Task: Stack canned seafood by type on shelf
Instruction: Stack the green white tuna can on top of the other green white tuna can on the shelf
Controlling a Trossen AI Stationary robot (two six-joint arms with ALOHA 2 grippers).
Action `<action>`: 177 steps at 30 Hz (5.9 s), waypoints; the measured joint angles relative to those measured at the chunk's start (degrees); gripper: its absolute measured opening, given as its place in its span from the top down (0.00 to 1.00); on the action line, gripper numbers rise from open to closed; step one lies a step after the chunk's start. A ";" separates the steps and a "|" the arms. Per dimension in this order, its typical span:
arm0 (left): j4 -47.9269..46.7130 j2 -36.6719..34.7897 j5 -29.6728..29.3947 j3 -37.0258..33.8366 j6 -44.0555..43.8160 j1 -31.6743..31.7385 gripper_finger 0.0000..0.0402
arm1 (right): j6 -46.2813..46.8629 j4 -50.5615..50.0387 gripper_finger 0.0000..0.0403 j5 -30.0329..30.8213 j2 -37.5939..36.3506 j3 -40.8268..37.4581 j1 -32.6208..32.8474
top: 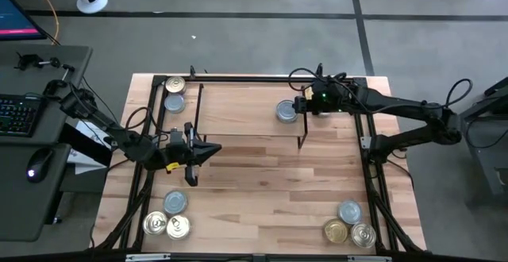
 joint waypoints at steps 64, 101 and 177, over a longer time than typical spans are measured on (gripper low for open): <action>2.40 17.26 19.69 -0.02 -10.42 3.19 1.00 | 37.76 7.76 1.00 -4.28 23.98 -10.06 60.00; -14.89 57.02 27.97 25.10 14.97 15.52 1.00 | 11.43 2.55 1.00 6.25 26.58 -4.76 47.98; -24.17 51.44 41.50 25.00 1.88 12.41 1.00 | -1.07 10.28 1.00 2.93 23.66 6.90 46.53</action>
